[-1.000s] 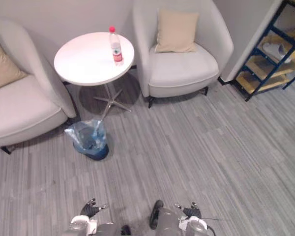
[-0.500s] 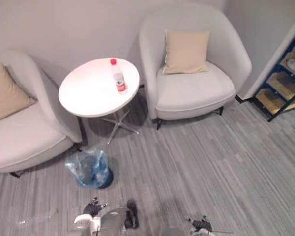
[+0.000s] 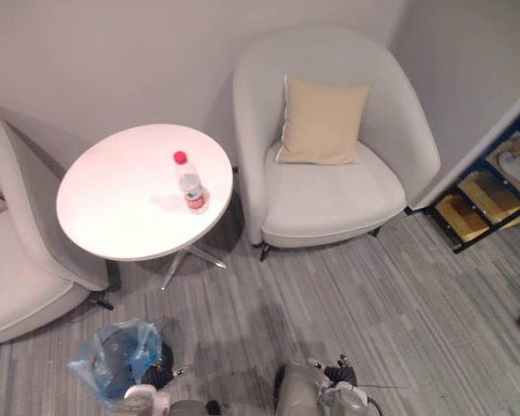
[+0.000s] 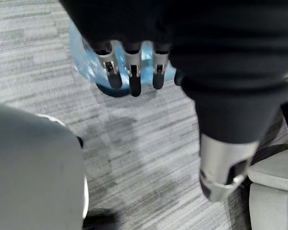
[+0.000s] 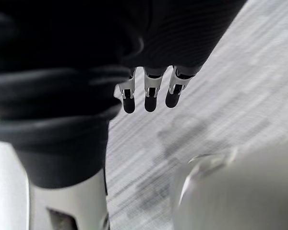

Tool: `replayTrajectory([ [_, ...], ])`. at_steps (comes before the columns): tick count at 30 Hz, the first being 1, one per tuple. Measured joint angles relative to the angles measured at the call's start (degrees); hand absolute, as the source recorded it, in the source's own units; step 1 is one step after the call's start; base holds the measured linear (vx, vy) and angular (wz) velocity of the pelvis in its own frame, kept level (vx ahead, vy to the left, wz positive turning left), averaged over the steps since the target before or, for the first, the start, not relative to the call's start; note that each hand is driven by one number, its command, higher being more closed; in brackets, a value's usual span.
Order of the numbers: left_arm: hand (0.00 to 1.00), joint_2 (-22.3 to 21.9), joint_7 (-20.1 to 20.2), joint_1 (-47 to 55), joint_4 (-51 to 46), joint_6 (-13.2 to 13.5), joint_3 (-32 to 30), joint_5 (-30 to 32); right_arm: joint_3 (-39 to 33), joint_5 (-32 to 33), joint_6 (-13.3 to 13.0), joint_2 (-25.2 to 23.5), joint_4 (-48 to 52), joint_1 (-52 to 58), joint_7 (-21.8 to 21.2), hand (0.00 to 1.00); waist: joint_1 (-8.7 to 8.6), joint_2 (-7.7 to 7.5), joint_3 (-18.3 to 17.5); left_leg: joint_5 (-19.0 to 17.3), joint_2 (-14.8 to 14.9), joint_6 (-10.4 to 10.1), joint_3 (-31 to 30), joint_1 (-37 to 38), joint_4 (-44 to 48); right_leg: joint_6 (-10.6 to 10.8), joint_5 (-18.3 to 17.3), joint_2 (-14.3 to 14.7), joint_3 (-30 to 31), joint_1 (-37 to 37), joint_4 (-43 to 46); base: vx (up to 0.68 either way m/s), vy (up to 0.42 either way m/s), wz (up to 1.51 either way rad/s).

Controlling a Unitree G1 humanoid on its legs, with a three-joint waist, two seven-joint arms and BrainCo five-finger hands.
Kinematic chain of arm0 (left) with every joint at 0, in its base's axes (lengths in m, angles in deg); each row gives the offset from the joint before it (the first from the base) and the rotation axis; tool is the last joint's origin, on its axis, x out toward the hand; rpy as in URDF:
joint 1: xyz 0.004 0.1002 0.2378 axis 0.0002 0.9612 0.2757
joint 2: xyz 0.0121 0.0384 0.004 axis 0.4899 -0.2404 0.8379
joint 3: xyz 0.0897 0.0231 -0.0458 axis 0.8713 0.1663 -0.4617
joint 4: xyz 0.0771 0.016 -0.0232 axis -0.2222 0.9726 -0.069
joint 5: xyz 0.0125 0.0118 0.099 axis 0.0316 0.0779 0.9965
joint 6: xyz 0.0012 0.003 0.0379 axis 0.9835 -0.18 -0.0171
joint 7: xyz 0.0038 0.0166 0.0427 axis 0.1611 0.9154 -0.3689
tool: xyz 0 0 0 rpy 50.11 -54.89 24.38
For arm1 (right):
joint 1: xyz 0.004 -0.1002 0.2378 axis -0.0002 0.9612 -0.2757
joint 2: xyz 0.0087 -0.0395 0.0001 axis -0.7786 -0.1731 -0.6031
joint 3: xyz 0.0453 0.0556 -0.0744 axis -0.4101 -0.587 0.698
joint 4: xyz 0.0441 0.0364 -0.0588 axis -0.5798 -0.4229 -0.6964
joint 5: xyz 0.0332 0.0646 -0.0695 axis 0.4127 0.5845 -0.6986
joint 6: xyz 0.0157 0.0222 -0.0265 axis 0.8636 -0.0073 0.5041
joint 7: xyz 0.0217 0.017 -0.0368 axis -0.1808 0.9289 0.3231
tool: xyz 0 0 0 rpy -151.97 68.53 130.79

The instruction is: Gather rubbish on tea table into small bin, then transfer packed bag to large trash can.

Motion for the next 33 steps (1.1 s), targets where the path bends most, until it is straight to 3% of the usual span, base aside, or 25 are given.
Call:
replayTrajectory([
  [1,0.0,-2.0,0.0,-0.6,0.8,0.0,-0.2,0.1,-0.4,0.3,0.0,1.7,-0.6,-0.2,0.0,0.0,0.12,2.74,0.7,-2.3,2.9,-3.1,-1.9,1.4,0.9,-1.5,0.2,1.9,-1.0,-0.5,4.9,0.37,-0.27,0.53],
  [2,0.0,-2.2,0.2,-0.6,1.0,0.1,-0.2,0.1,-0.2,0.3,0.2,2.1,-0.7,-0.1,-0.1,0.0,0.18,2.99,0.4,-2.3,3.2,-3.1,-2.3,1.3,1.1,-1.9,-1.1,2.1,-1.3,-0.5,5.3,0.34,-0.261,0.25],
  [3,0.0,-3.0,0.3,-0.6,1.1,0.2,-0.5,0.1,-0.2,0.3,0.3,2.8,-1.0,-0.2,-0.1,0.0,0.21,4.34,-0.1,-1.9,4.4,-3.6,-3.1,1.0,2.1,-2.5,-3.2,2.9,-2.4,0.0,5.5,0.29,-0.235,0.29],
  [5,0.0,-3.7,0.6,-1.1,1.1,0.1,-1.9,0.3,-0.8,0.6,0.3,2.4,-1.0,0.1,-0.1,0.0,-0.46,4.71,-0.1,-0.7,5.5,-5.7,-4.4,-1.8,6.9,-3.4,-4.9,2.9,-4.5,1.1,5.4,0.26,-0.232,0.52],
  [7,0.0,-4.5,0.7,-1.4,-0.6,0.1,-4.4,1.0,-0.7,0.6,0.3,2.2,-0.9,2.0,0.0,0.0,-0.2,4.14,0.5,3.1,7.3,-10.4,-4.6,-7.2,21.0,-4.4,-6.4,2.6,-7.3,6.0,4.3,0.24,-0.184,0.61],
  [8,0.0,-4.6,0.6,-1.4,-1.2,0.1,-4.6,1.0,-0.6,0.7,0.3,2.0,-0.8,2.4,0.1,0.0,0.04,3.57,0.8,4.1,7.8,-10.6,-4.1,-8.5,24.5,-4.8,-6.8,2.2,-8.0,7.3,3.7,0.19,-0.115,0.42],
  [10,0.0,-4.8,0.7,-1.4,-1.9,0.3,-4.6,1.1,-0.7,0.7,0.3,1.8,-0.5,3.2,0.3,0.0,0.32,3.11,1.1,3.6,9.7,-7.8,0.1,-11.2,29.2,-5.2,-7.1,1.7,-9.5,10.9,1.6,0.14,-0.054,0.37],
  [11,0.0,-5.1,0.6,-1.4,-2.4,0.3,-4.6,1.1,-0.7,0.7,0.3,1.7,-0.3,3.3,0.3,0.0,0.3,3.07,1.1,2.2,9.6,-5.4,3.9,-13.3,28.2,-4.9,-7.3,0.8,-10.6,12.8,0.1,0.15,0.004,0.42],
  [13,0.0,-5.3,0.7,-1.5,-2.8,0.3,-4.4,1.1,-0.8,0.7,0.4,1.8,-0.4,3.4,0.4,0.0,0.35,3.01,1.1,1.6,8.2,-4.1,6.6,-15.1,23.3,-4.0,-7.6,-0.3,-11.4,13.9,-0.8,0.12,0.049,0.39],
  [14,0.0,-5.1,0.6,-1.5,-2.8,0.3,-4.1,1.1,-0.8,0.7,0.4,1.9,-0.5,3.4,0.5,0.0,0.34,3.09,1.1,2.6,6.4,-3.5,7.4,-15.5,15.7,-3.0,-7.9,-1.0,-12.2,14.6,-0.9,0.12,0.125,0.34],
  [15,0.0,-5.1,0.7,-1.3,-2.2,0.3,-3.8,1.1,-0.9,0.7,0.4,2.5,-0.7,3.6,0.5,0.0,0.47,4.2,0.5,7.5,5.3,-2.0,7.7,-15.1,7.1,-1.6,-8.4,-0.6,-12.5,14.8,-0.9,0.13,0.139,0.32],
  [16,0.0,-4.8,0.7,-1.4,-2.1,0.3,-3.9,1.2,-0.8,0.7,0.4,2.4,-1.1,3.2,0.7,0.0,0.81,3.85,0.4,7.7,4.8,-2.0,8.1,-14.3,6.5,-0.9,-8.7,-1.0,-11.8,15.0,-0.8,0.16,0.142,0.2],
  [17,0.0,-3.7,0.7,-1.1,-1.7,0.3,-3.9,1.2,-0.8,0.7,0.4,1.8,-1.4,3.3,0.6,0.0,0.99,2.11,-0.3,8.3,2.9,-1.6,8.4,-13.3,3.9,-0.1,-8.6,-1.6,-10.3,15.0,-2.4,0.15,0.107,0.1],
  [19,0.0,-2.1,0.8,-1.1,-0.9,0.1,-3.9,1.2,-0.7,0.6,0.5,1.1,-2.0,3.0,0.6,0.0,1.15,0.85,-0.7,7.7,1.6,-0.7,8.3,-13.2,3.5,0.6,-8.4,-2.6,-10.4,16.0,-3.3,0.17,0.111,0.09],
  [21,0.0,-1.1,0.8,-1.0,0.0,0.1,-3.9,1.1,-0.7,0.3,0.5,0.3,-2.2,3.0,0.5,0.0,1.21,-0.06,-0.4,5.8,-0.6,0.8,8.3,-12.0,3.4,2.2,-9.9,-5.0,-10.3,16.3,-0.7,0.18,0.139,0.09],
  [23,0.0,-1.1,0.9,-1.0,0.3,0.1,-3.6,1.2,-0.7,0.0,0.7,0.5,-2.3,2.8,0.3,0.0,1.1,0.16,-0.5,4.2,-1.4,1.5,8.5,-10.7,3.2,3.0,-10.4,-6.5,-9.1,14.4,5.1,0.11,0.141,0.03],
  [25,0.0,-0.7,1.1,-0.8,1.0,0.0,-1.5,1.2,-0.6,-1.3,0.8,0.7,-2.3,3.1,-0.1,0.0,0.56,0.01,-0.7,3.7,-2.9,1.7,7.0,-7.9,2.3,2.9,-10.0,-8.4,-6.7,10.0,18.1,0.17,0.127,0.29],
  [26,0.0,-0.7,1.1,-0.8,1.0,0.0,-1.3,1.2,-0.7,-1.5,0.8,0.8,-2.3,3.1,0.0,0.0,0.5,-0.06,-0.8,3.7,-3.0,1.7,6.5,-7.6,2.3,2.7,-10.1,-8.4,-6.2,9.6,19.3,0.22,0.042,0.52],
  [28,0.0,-0.4,1.1,-0.8,1.1,-0.2,-0.9,1.3,-0.4,-1.6,0.9,0.6,-2.4,3.1,-0.1,0.0,-0.24,0.12,-1.1,3.7,-2.1,1.7,3.5,-7.5,2.0,1.1,-14.3,-4.2,-3.3,8.2,17.5,0.19,-0.059,0.67],
  [29,0.0,-0.4,1.1,-0.8,1.2,-0.2,-0.9,1.3,-0.4,-1.6,0.9,0.6,-2.4,3.0,-0.1,0.0,-0.24,0.2,-1.1,3.8,-1.8,1.5,3.1,-7.5,1.9,0.8,-14.6,-3.3,-2.9,7.7,16.9,0.17,-0.114,0.63],
  [30,0.0,-0.5,1.1,-0.7,1.1,-0.2,-1.3,1.2,-0.2,-1.6,0.9,0.6,-2.3,3.0,-0.1,0.0,-0.22,0.17,-1.1,4.2,-1.2,0.9,1.7,-7.6,1.6,0.3,-14.4,-0.9,-1.3,6.5,12.8,0.18,-0.163,0.6],
  [31,0.0,0.2,1.1,-0.8,1.2,-0.1,-1.3,1.5,-0.1,-1.6,0.9,0.0,-2.4,3.5,-0.1,0.0,-0.13,-1.53,-1.6,4.3,-2.6,0.4,0.4,-7.5,1.6,-0.9,-10.0,-0.8,-1.1,7.0,6.0,0.15,-0.142,0.64],
  [33,0.0,-1.4,1.2,-0.5,1.6,-0.1,-1.9,2.4,-0.1,-1.7,0.9,1.2,-3.1,3.3,-0.2,0.0,-0.11,1.11,-2.4,4.4,-1.0,-0.6,-1.4,-7.0,0.6,-1.6,-9.2,0.7,-2.1,8.8,4.4,0.21,-0.146,0.29],
])
